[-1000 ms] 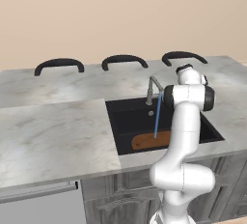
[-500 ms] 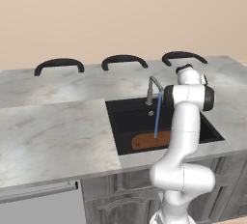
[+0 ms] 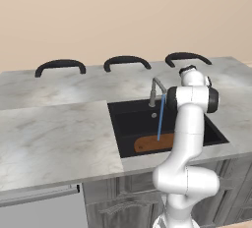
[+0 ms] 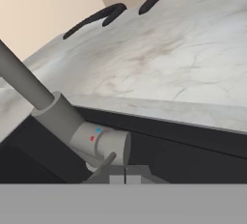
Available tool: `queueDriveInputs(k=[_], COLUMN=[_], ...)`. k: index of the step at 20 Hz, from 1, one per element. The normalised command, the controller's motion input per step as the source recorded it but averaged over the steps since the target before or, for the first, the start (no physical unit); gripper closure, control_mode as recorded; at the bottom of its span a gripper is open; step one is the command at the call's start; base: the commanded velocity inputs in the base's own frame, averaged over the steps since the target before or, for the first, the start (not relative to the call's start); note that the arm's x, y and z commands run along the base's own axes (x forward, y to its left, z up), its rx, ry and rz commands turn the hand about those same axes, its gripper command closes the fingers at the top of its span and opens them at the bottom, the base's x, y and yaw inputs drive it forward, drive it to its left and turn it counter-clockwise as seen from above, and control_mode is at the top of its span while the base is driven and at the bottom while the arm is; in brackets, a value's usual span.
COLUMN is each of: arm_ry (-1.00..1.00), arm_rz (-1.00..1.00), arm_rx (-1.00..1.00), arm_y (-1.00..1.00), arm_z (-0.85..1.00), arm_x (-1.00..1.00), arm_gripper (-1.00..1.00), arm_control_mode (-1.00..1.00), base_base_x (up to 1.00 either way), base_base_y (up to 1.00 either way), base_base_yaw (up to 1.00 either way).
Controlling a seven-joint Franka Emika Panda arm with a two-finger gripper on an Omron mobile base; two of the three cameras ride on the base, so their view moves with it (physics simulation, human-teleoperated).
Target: Turn on the sink faucet with hot water and rinse the cutting board for ten seconds, then turn off the faucet. Push the cutting board to reach the water if necessary.
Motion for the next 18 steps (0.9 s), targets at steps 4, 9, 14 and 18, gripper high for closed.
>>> queueDriveInputs(k=[4,9,14,18], arm_ry=[0.00,0.00,0.00,0.00], arm_rz=[0.00,0.00,0.00,0.00], arm_rx=[0.00,0.00,0.00,0.00], arm_y=[0.33,0.33,0.33,0.33], arm_z=[-0.07,-0.11,-0.13,-0.14], arm_x=[0.00,0.00,0.00,0.00], arm_gripper=[1.00,1.00,1.00,1.00], arm_control_mode=[-1.00,-1.00,-1.00,-1.00], base_base_x=[0.00,0.00,0.00,0.00], base_base_y=[0.00,0.00,0.00,0.00], base_base_yaw=[0.00,0.00,0.00,0.00])
